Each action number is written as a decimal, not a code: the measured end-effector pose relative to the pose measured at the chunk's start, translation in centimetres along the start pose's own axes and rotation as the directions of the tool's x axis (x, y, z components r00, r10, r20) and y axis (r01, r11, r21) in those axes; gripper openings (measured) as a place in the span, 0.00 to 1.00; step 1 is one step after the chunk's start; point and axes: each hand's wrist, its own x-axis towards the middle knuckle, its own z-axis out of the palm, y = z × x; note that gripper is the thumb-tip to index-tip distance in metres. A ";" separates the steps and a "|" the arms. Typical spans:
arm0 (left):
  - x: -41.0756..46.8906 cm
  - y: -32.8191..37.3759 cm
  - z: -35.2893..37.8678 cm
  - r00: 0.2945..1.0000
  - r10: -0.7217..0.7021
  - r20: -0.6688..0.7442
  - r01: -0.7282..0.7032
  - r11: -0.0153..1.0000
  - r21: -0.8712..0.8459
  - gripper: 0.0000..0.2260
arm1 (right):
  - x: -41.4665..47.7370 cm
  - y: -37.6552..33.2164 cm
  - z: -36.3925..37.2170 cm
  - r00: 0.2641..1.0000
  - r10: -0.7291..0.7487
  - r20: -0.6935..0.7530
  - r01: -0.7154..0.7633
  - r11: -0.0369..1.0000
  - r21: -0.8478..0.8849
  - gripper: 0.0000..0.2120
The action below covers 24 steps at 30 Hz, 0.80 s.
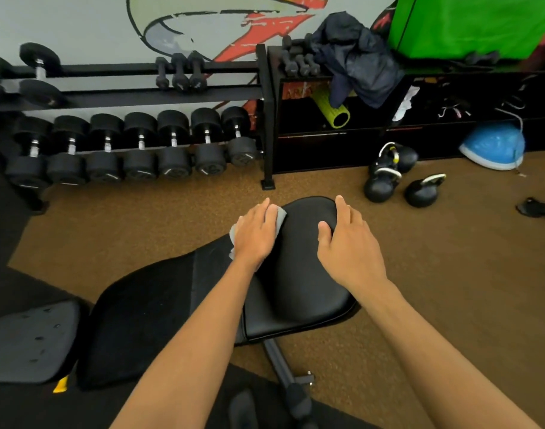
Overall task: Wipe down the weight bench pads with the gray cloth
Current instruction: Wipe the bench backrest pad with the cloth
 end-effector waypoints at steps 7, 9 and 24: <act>-11.0 -1.8 2.5 0.998 0.062 0.004 -0.062 0.998 0.031 0.27 | -0.1 -0.1 0.0 1.000 0.003 0.012 -0.003 1.000 -0.025 0.31; -15.4 -2.2 3.0 0.997 0.073 -0.007 -0.073 0.997 0.016 0.28 | -0.2 -0.1 0.1 1.000 0.002 0.017 -0.001 0.999 -0.033 0.32; -8.9 -0.3 1.6 0.999 0.032 0.023 -0.033 0.999 0.033 0.33 | -0.3 0.0 0.1 0.999 0.016 0.048 -0.015 0.999 -0.031 0.32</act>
